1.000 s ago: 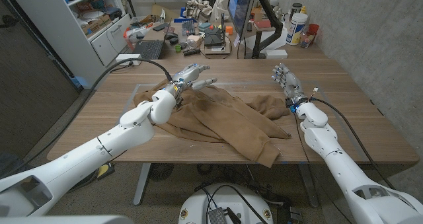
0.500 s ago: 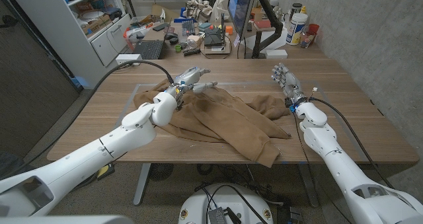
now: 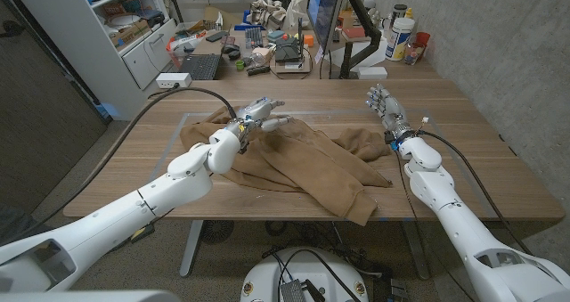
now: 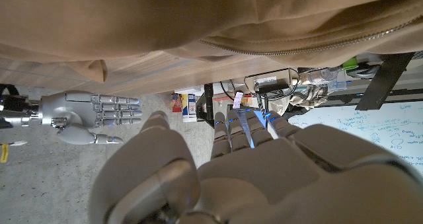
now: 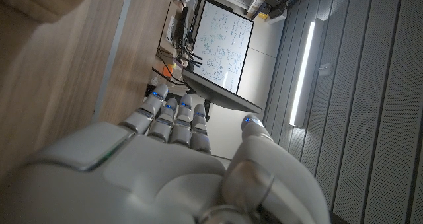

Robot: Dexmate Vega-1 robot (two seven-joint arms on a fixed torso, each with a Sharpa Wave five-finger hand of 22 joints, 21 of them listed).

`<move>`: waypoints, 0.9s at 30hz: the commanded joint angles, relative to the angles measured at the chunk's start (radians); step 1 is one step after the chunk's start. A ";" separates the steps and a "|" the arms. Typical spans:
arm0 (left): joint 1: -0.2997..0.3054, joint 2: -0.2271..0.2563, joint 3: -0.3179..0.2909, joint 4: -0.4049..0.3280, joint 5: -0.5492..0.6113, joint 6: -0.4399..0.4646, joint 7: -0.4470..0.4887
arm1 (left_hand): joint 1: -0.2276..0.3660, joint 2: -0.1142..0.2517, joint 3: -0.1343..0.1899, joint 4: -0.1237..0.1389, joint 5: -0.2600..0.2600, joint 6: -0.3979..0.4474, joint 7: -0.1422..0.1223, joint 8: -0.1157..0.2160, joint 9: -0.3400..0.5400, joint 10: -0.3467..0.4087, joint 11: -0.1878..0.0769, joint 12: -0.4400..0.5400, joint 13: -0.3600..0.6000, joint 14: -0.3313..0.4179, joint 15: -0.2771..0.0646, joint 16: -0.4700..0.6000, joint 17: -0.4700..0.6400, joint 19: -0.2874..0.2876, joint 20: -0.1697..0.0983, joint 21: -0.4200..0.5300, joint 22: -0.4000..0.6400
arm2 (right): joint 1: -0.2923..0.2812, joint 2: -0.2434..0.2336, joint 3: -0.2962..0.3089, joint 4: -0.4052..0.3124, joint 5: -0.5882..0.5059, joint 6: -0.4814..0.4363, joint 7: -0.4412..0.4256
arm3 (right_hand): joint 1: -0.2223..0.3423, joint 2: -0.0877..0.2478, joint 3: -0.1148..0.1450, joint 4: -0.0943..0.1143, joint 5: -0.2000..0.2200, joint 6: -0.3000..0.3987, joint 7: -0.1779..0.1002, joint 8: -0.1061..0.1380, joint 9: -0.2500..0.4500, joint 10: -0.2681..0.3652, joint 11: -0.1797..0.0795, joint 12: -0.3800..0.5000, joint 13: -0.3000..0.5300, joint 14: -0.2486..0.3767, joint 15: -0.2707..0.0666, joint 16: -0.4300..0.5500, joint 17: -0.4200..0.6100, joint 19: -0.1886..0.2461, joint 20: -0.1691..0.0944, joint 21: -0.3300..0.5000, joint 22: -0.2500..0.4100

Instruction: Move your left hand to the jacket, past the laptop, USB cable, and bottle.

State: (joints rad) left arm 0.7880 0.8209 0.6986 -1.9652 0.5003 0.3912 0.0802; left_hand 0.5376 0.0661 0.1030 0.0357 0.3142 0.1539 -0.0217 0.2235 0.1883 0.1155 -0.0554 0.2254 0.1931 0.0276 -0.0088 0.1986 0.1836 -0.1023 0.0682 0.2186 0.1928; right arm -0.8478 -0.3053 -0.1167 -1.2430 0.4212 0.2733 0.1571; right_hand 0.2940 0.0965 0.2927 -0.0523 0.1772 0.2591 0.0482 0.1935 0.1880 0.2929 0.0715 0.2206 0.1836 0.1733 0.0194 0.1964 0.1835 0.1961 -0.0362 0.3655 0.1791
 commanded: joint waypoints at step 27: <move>-0.028 -0.035 0.068 0.062 0.017 0.007 -0.031 | 0.012 0.002 -0.004 0.000 -0.005 0.017 0.000 -0.004 0.003 0.007 -0.009 -0.005 0.004 0.011 -0.006 -0.001 0.005 -0.005 0.006 0.001 0.004 | 0.020 0.004 -0.004 0.031 0.000 0.009 0.017 | 0.005 0.000 0.004 -0.007 0.007 0.007 0.000 0.003 0.002 0.008 0.002 -0.002 0.003 0.012 0.000 -0.003 0.004 0.014 -0.007 -0.009 0.003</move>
State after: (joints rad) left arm 0.7633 0.7851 0.7577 -1.9000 0.5010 0.3840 0.0514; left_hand 0.5376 0.0661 0.1031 0.0358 0.3105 0.1629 -0.0234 0.2235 0.1883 0.1211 -0.0607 0.2216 0.1930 0.0331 -0.0142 0.1987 0.1836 -0.1022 0.0680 0.2186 0.1928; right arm -0.8426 -0.3099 -0.1151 -1.2338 0.4272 0.2732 0.1646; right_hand 0.2941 0.0965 0.2958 -0.0554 0.1772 0.2590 0.0482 0.1935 0.1880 0.2929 0.0715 0.2206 0.1837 0.1770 0.0231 0.1964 0.1835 0.2028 -0.0428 0.3579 0.1791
